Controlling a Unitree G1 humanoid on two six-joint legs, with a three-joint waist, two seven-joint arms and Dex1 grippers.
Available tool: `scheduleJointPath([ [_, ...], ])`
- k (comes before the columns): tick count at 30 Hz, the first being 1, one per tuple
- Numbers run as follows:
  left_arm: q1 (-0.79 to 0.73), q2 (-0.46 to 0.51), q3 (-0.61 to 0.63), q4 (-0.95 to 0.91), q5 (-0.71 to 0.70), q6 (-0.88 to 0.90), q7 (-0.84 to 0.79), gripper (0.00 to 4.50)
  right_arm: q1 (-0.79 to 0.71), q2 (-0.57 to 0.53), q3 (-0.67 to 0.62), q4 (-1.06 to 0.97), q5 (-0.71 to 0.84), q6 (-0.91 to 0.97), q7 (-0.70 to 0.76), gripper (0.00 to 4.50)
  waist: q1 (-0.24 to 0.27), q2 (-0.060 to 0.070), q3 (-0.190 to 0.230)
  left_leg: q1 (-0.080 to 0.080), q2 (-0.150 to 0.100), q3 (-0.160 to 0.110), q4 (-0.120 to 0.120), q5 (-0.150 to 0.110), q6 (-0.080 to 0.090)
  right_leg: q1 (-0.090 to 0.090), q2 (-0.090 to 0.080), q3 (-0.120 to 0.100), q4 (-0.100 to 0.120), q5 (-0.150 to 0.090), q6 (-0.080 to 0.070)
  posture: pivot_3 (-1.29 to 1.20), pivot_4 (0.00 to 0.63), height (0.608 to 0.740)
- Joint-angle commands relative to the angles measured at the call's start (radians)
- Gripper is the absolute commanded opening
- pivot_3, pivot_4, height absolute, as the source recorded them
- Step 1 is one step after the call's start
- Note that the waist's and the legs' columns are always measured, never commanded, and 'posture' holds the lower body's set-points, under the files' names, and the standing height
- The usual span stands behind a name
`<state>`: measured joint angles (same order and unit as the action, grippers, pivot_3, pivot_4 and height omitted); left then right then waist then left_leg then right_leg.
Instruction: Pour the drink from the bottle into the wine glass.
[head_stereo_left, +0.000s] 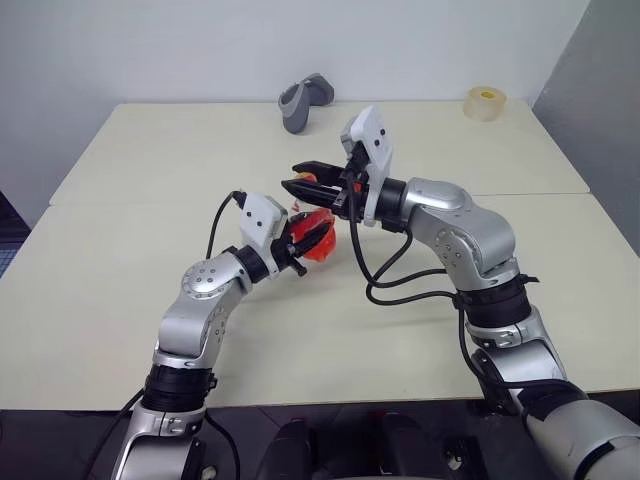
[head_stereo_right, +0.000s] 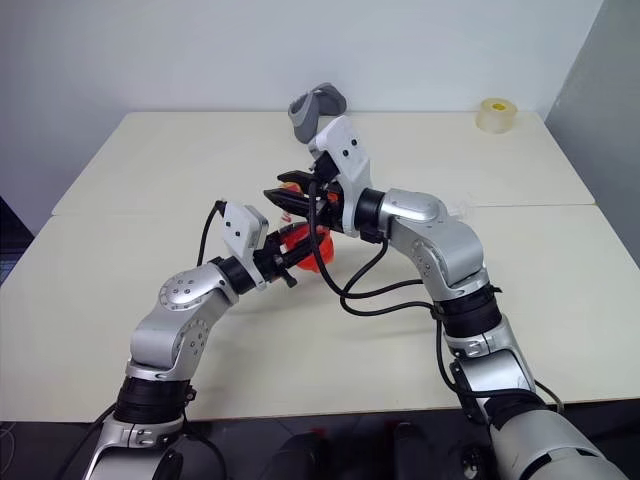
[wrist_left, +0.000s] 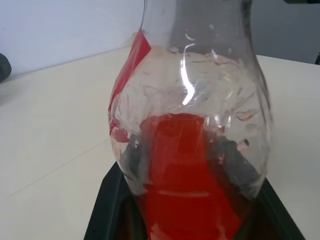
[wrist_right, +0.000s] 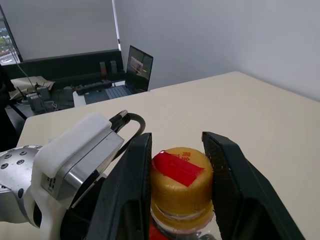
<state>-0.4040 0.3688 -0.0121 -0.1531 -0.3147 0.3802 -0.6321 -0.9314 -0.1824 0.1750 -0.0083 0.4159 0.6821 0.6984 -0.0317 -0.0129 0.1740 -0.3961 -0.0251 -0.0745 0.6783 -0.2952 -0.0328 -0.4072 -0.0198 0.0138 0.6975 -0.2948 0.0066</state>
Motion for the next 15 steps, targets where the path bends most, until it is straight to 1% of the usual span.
scheduleJointPath([
  [1, 0.022, 0.027, 0.003, -0.084, -0.03, -0.007, -0.04, 1.24, -0.085, -0.033, -0.016, -0.005, 0.047, -0.065, 0.154, 1.23, 0.0, 0.0, 0.0, 0.0, 0.0, 0.0, 0.0, 0.0, 0.0, 0.0, 0.0, 0.0, 0.0, 0.0, 0.0, 0.0, 0.15, 0.74],
  [5, 0.088, 0.058, -0.02, -0.158, -0.051, 0.006, -0.084, 1.24, -0.126, -0.082, 0.006, 0.043, 0.053, -0.15, 0.359, 1.23, -0.001, 0.0, 0.0, 0.0, 0.0, 0.0, 0.0, 0.0, 0.0, 0.0, 0.0, 0.0, -0.001, 0.0, 0.0, 0.0, 0.15, 0.74],
  [8, 0.158, 0.088, -0.037, -0.234, -0.076, 0.016, -0.119, 1.23, -0.136, -0.122, 0.022, 0.049, 0.08, -0.17, 0.516, 1.23, -0.001, 0.0, 0.0, 0.0, 0.0, 0.0, 0.0, 0.0, 0.001, 0.0, 0.0, 0.0, -0.001, 0.0, 0.0, 0.0, 0.15, 0.74],
  [11, 0.211, 0.118, -0.039, -0.283, -0.095, 0.021, -0.142, 1.21, -0.14, -0.146, 0.03, 0.054, 0.071, -0.19, 0.587, 1.23, 0.0, 0.0, 0.0, 0.0, 0.0, 0.0, 0.0, -0.001, 0.001, 0.0, 0.0, 0.0, 0.0, 0.0, 0.0, 0.0, 0.15, 0.74],
  [15, 0.256, 0.142, -0.035, -0.322, -0.117, 0.028, -0.151, 1.2, -0.156, -0.155, 0.009, 0.072, 0.055, -0.219, 0.608, 1.23, 0.0, 0.0, 0.0, 0.0, 0.0, -0.001, 0.0, -0.001, 0.002, 0.0, 0.0, 0.0, 0.0, 0.0, 0.0, 0.0, 0.15, 0.74],
])
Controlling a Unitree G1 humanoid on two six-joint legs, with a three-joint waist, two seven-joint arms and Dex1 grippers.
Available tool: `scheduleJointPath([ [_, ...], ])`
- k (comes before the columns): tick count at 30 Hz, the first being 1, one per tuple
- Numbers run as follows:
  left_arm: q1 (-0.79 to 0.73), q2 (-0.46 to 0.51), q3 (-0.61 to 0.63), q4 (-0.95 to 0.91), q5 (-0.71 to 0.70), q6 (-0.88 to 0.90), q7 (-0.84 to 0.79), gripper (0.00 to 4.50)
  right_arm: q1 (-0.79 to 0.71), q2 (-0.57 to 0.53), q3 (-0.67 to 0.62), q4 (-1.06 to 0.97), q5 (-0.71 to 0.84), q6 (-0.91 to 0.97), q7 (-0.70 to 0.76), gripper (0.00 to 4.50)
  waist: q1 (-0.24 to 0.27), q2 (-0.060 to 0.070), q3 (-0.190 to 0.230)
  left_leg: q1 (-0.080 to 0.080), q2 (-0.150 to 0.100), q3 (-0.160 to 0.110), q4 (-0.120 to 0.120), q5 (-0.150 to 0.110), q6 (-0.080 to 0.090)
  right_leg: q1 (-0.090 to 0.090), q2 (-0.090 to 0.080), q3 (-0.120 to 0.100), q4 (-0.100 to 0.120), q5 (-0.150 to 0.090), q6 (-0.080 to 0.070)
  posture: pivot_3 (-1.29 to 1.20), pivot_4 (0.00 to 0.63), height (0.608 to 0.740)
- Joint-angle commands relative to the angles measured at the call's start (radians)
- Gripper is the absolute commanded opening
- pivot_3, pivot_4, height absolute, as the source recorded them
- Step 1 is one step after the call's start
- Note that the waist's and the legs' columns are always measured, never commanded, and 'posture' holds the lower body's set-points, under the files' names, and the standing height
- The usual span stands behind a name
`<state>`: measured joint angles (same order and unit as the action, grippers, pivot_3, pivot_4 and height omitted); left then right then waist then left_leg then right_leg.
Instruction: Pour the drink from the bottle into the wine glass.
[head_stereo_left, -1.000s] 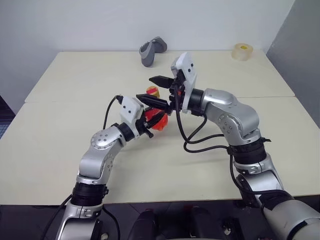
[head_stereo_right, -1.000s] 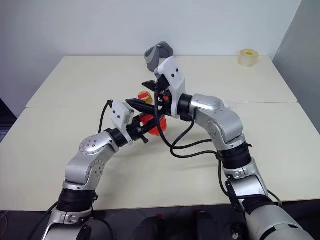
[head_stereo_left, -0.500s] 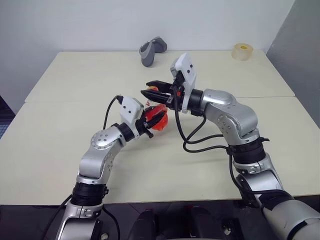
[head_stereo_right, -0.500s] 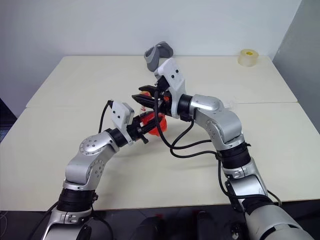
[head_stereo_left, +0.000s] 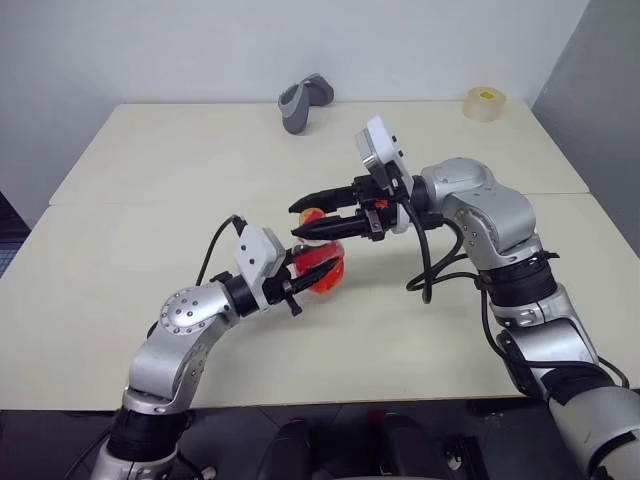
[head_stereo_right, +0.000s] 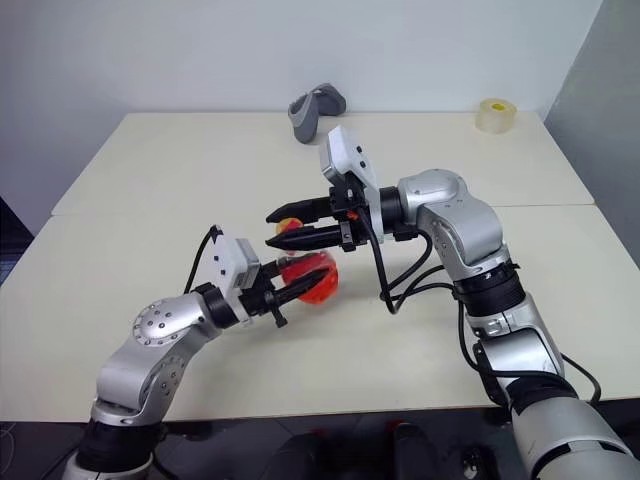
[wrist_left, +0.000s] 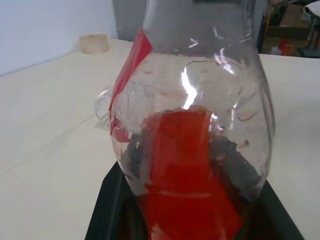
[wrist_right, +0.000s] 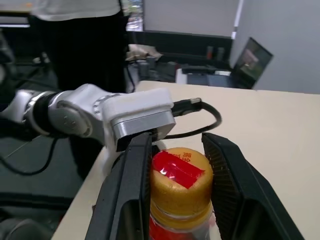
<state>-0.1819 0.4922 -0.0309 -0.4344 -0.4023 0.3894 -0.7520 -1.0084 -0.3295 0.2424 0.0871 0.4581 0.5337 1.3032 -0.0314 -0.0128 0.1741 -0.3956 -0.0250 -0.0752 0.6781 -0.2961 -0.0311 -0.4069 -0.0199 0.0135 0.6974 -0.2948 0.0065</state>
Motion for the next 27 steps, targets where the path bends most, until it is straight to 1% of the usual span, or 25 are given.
scheduleJointPath([
  [1, 0.048, 0.027, -0.009, -0.05, -0.038, 0.023, -0.032, 1.2, -0.095, -0.015, -0.079, -0.013, 0.008, -0.083, -0.006, 1.23, 0.0, 0.0, 0.0, 0.0, 0.0, 0.0, 0.0, 0.0, 0.0, 0.0, 0.0, 0.0, 0.0, 0.0, 0.0, 0.0, 0.15, 0.74],
  [3, 0.068, 0.038, 0.002, -0.064, -0.053, 0.031, -0.029, 1.2, -0.114, -0.028, -0.108, -0.008, 0.006, -0.095, -0.025, 1.23, 0.0, 0.0, 0.0, 0.0, 0.0, 0.0, 0.0, 0.0, 0.0, 0.0, 0.0, 0.0, 0.0, 0.0, 0.0, 0.0, 0.15, 0.74],
  [6, 0.098, 0.055, 0.018, -0.086, -0.067, 0.036, -0.039, 1.2, -0.114, -0.074, -0.13, -0.055, 0.03, -0.056, -0.02, 1.23, 0.001, 0.0, 0.0, 0.0, 0.0, 0.0, 0.0, 0.0, -0.001, 0.0, 0.0, 0.0, 0.0, 0.0, 0.0, 0.0, 0.15, 0.74],
  [10, 0.124, 0.084, 0.026, -0.102, -0.093, 0.036, -0.065, 1.19, -0.08, -0.147, -0.128, -0.149, 0.084, 0.017, 0.016, 1.23, 0.002, 0.0, 0.0, -0.001, 0.0, 0.0, 0.0, 0.0, -0.001, 0.0, -0.001, 0.0, -0.001, 0.0, 0.0, 0.0, 0.15, 0.74],
  [13, 0.133, 0.097, 0.022, -0.112, -0.108, 0.031, -0.077, 1.19, -0.064, -0.177, -0.122, -0.193, 0.112, 0.043, 0.018, 1.23, 0.003, 0.0, 0.0, 0.0, 0.0, 0.0, 0.0, 0.0, 0.0, 0.0, -0.001, 0.0, -0.001, 0.0, 0.0, 0.0, 0.15, 0.74],
  [17, 0.141, 0.099, 0.022, -0.123, -0.12, 0.033, -0.077, 1.09, -0.063, -0.191, -0.133, -0.218, 0.122, 0.04, -0.004, 1.23, 0.003, 0.0, 0.0, 0.0, 0.0, 0.0, 0.0, -0.001, 0.002, 0.001, -0.001, -0.001, -0.001, 0.0, 0.0, 0.0, 0.15, 0.74],
  [24, 0.126, 0.083, 0.009, -0.138, -0.122, 0.05, -0.052, 1.06, -0.053, -0.195, -0.144, -0.226, 0.129, 0.065, -0.039, 1.23, 0.003, 0.0, 0.0, 0.0, 0.0, 0.0, 0.0, -0.001, 0.002, 0.001, 0.0, -0.001, -0.001, 0.0, 0.0, 0.0, 0.15, 0.74],
  [27, 0.106, 0.071, 0.025, -0.138, -0.112, 0.066, -0.001, 1.06, 0.068, -0.221, -0.174, -0.279, 0.099, 0.126, -0.174, 1.23, 0.007, -0.001, -0.001, 0.0, 0.0, 0.0, 0.0, -0.001, 0.002, 0.001, 0.0, -0.001, -0.001, 0.0, 0.0, 0.0, 0.15, 0.74],
])
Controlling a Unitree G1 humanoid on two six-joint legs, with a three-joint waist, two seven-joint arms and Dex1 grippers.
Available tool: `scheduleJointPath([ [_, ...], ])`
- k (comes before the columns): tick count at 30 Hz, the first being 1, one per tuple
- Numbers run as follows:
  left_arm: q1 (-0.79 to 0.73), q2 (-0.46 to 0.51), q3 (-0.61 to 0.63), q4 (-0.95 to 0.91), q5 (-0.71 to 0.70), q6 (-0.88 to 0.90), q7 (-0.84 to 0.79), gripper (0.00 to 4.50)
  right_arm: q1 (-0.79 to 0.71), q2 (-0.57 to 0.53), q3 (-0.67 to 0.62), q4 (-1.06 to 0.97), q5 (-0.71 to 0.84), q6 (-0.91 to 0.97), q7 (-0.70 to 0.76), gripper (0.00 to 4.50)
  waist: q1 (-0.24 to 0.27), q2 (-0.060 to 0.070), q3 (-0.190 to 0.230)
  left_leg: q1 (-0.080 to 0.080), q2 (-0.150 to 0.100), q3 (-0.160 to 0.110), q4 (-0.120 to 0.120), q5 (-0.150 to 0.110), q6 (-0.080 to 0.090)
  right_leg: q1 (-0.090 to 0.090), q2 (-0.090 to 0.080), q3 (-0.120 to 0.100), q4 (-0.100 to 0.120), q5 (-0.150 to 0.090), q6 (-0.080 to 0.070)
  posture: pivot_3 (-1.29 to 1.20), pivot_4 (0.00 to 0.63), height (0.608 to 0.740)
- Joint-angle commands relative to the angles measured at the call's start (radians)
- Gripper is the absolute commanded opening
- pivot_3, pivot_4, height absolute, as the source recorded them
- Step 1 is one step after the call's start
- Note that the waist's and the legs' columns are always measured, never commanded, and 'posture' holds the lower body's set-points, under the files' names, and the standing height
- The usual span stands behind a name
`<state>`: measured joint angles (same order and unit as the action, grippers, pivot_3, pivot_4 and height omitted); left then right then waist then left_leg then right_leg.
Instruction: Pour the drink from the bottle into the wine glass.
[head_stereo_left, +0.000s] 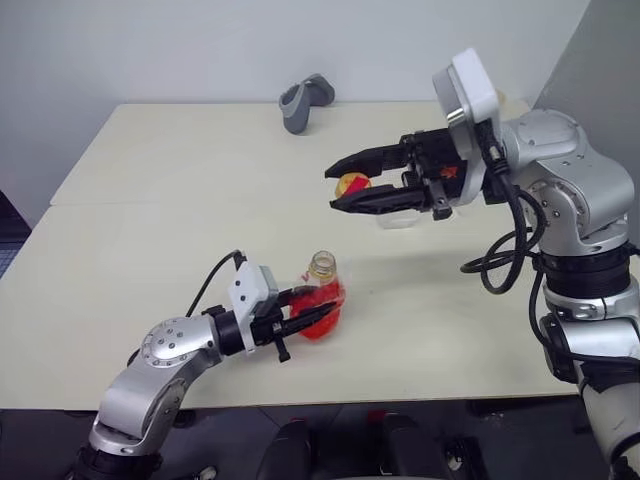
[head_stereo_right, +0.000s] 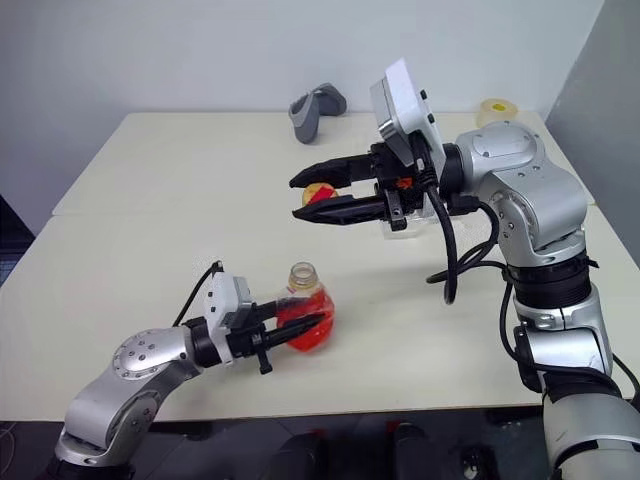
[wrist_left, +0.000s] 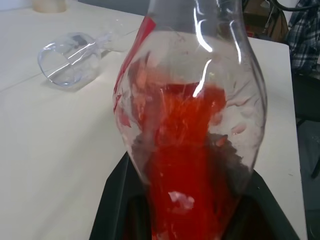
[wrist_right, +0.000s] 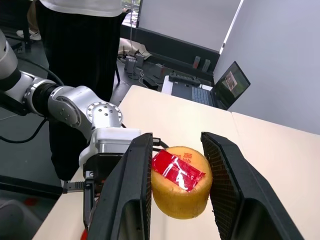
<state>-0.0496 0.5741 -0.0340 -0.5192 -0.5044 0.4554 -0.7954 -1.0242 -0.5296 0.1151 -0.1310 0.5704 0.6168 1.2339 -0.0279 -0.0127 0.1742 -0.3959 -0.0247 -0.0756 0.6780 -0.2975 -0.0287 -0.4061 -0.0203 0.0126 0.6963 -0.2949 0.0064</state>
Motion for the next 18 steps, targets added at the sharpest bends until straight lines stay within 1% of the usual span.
scheduleJointPath([
  [1, -0.028, -0.016, 0.03, -0.054, -0.005, 0.002, 0.057, 1.06, 0.126, -0.026, -0.059, -0.084, -0.011, 0.063, -0.146, 1.23, 0.007, -0.002, -0.001, 0.0, 0.0, -0.001, 0.0, 0.0, 0.0, 0.001, 0.0, -0.001, 0.0, 0.0, 0.0, 0.0, 0.15, 0.74],
  [4, -0.029, -0.054, 0.007, -0.069, 0.016, 0.014, 0.133, 1.06, 0.286, -0.027, -0.096, -0.154, -0.061, 0.101, -0.322, 1.23, 0.012, -0.002, -0.001, -0.001, 0.0, 0.0, 0.001, 0.0, 0.0, 0.001, 0.0, 0.0, 0.0, 0.0, 0.0, 0.0, 0.15, 0.74],
  [6, -0.032, -0.089, -0.021, -0.079, 0.042, 0.018, 0.188, 1.06, 0.409, -0.014, -0.11, -0.19, -0.149, 0.104, -0.477, 1.23, 0.015, -0.002, -0.001, -0.001, 0.0, 0.0, 0.001, 0.0, 0.0, 0.0, 0.0, 0.001, 0.0, 0.0, 0.0, 0.0, 0.15, 0.74],
  [8, -0.042, -0.124, -0.037, -0.076, 0.062, 0.027, 0.235, 1.06, 0.516, 0.019, -0.13, -0.22, -0.21, 0.112, -0.617, 1.23, 0.022, -0.002, -0.001, -0.001, 0.0, 0.0, 0.001, 0.0, -0.001, 0.0, 0.0, 0.001, 0.0, 0.0, 0.0, 0.0, 0.15, 0.74],
  [10, -0.059, -0.151, -0.05, -0.057, 0.087, 0.024, 0.267, 1.06, 0.607, 0.049, -0.124, -0.239, -0.271, 0.109, -0.722, 1.23, 0.022, -0.002, -0.001, -0.001, 0.0, 0.001, 0.001, 0.002, -0.003, 0.0, 0.0, 0.002, 0.001, 0.0, 0.0, 0.0, 0.15, 0.74],
  [12, -0.086, -0.179, -0.056, -0.025, 0.109, 0.02, 0.298, 1.06, 0.682, 0.106, -0.123, -0.232, -0.32, 0.11, -0.833, 1.23, 0.022, -0.002, -0.001, 0.0, 0.0, 0.001, 0.0, 0.002, -0.003, 0.0, 0.0, 0.002, 0.001, 0.0, 0.0, 0.0, 0.15, 0.74],
  [15, -0.123, -0.21, -0.061, 0.015, 0.133, 0.012, 0.324, 1.06, 0.737, 0.192, -0.118, -0.185, -0.385, 0.08, -0.96, 1.23, 0.02, -0.002, -0.001, 0.001, 0.0, 0.002, 0.0, 0.002, -0.004, 0.0, 0.001, 0.002, 0.002, 0.0, 0.0, 0.0, 0.15, 0.74],
  [18, -0.156, -0.228, -0.059, 0.056, 0.15, 0.0, 0.332, 1.06, 0.748, 0.283, -0.123, -0.135, -0.403, 0.055, -1.037, 1.23, 0.018, -0.002, -0.001, 0.001, 0.0, 0.003, 0.0, 0.002, -0.004, 0.0, 0.001, 0.003, 0.002, 0.0, 0.0, 0.0, 0.15, 0.74],
])
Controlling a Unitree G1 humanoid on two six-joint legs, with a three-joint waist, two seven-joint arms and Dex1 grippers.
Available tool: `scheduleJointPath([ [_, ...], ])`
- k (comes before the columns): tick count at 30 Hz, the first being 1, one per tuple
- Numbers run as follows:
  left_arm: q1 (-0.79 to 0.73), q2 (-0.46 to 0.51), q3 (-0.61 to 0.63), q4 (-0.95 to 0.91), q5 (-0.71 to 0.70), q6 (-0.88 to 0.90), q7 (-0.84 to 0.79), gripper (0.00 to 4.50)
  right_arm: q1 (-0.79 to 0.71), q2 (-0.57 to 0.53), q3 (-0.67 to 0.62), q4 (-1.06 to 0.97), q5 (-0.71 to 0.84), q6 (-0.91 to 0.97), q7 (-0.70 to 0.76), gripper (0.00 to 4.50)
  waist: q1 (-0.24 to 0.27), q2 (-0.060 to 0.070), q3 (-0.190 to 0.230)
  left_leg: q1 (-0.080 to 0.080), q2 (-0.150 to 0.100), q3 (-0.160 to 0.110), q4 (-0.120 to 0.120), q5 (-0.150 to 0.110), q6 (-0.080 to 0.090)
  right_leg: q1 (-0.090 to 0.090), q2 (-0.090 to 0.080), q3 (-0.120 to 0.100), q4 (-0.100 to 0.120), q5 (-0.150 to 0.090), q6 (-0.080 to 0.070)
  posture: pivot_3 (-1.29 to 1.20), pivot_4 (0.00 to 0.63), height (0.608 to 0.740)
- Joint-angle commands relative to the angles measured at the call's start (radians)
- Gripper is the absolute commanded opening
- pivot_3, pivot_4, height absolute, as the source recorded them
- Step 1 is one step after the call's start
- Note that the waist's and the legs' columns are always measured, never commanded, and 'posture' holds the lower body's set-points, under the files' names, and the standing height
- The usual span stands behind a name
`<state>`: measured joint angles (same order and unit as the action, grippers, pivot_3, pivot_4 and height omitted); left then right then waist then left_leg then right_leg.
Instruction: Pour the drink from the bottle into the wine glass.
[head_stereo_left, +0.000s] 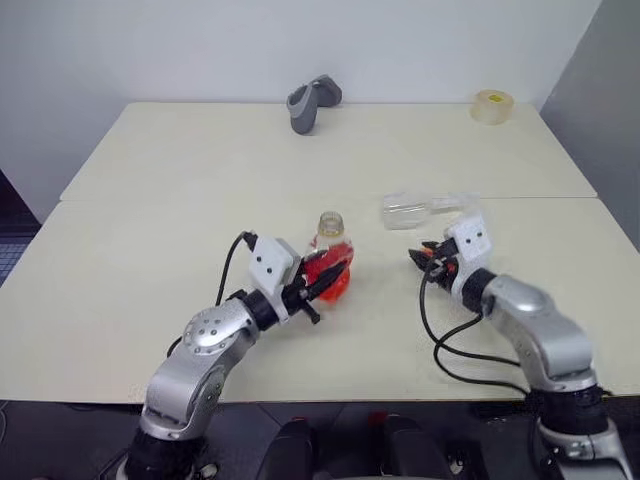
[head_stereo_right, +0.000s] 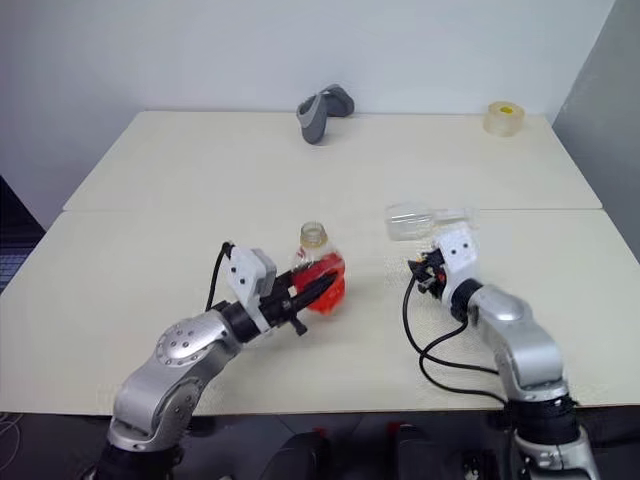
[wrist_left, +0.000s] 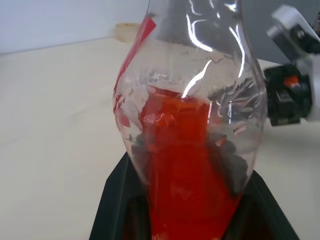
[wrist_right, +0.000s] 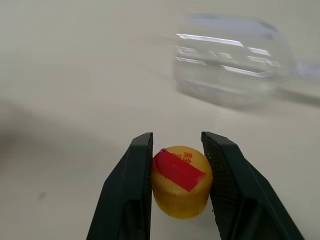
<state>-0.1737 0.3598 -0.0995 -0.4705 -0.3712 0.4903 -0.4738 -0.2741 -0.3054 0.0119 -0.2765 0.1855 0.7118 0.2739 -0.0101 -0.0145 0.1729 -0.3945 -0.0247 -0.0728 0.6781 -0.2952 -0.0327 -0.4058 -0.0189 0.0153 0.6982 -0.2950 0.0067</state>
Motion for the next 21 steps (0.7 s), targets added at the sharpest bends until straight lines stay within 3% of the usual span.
scheduleJointPath([
  [1, -0.043, -0.016, 0.01, 0.021, 0.02, -0.038, 0.009, 1.06, -0.005, 0.086, -0.027, 0.022, -0.013, -0.042, -0.091, 1.23, 0.0, 0.0, 0.0, 0.0, 0.0, 0.0, 0.0, 0.0, 0.0, 0.0, 0.0, 0.0, 0.0, 0.0, 0.0, 0.0, 0.15, 0.74],
  [4, -0.064, -0.015, 0.019, 0.056, 0.032, -0.052, 0.0, 1.04, -0.008, 0.116, -0.041, 0.047, -0.024, -0.043, -0.124, 1.23, 0.0, 0.0, 0.0, 0.0, 0.0, 0.0, 0.0, 0.0, 0.0, 0.0, 0.0, 0.0, 0.0, 0.0, 0.0, 0.0, 0.15, 0.74],
  [5, -0.069, -0.012, 0.023, 0.067, 0.035, -0.058, -0.003, 1.04, -0.007, 0.114, -0.042, 0.053, -0.028, -0.039, -0.128, 1.92, 0.0, 0.0, 0.0, 0.0, 0.0, 0.0, 0.0, 0.0, 0.0, 0.0, 0.0, 0.0, 0.0, 0.0, 0.0, 0.0, 0.15, 0.74],
  [13, -0.087, -0.029, 0.047, 0.119, 0.065, -0.084, 0.03, 1.04, 0.03, 0.089, -0.047, -0.012, -0.017, 0.044, -0.121, 4.49, 0.0, 0.0, 0.0, 0.0, 0.0, 0.0, 0.0, 0.0, 0.0, 0.001, 0.0, 0.0, -0.001, 0.0, 0.0, 0.0, 0.15, 0.74],
  [21, -0.118, -0.074, 0.116, 0.185, 0.123, -0.093, 0.174, 1.04, -0.027, -0.068, -0.014, -0.285, 0.083, 0.123, 0.061, 4.49, -0.001, 0.0, 0.0, 0.0, 0.0, -0.001, 0.0, -0.001, 0.001, 0.0, 0.0, -0.001, -0.001, 0.0, 0.0, 0.0, 0.15, 0.74],
])
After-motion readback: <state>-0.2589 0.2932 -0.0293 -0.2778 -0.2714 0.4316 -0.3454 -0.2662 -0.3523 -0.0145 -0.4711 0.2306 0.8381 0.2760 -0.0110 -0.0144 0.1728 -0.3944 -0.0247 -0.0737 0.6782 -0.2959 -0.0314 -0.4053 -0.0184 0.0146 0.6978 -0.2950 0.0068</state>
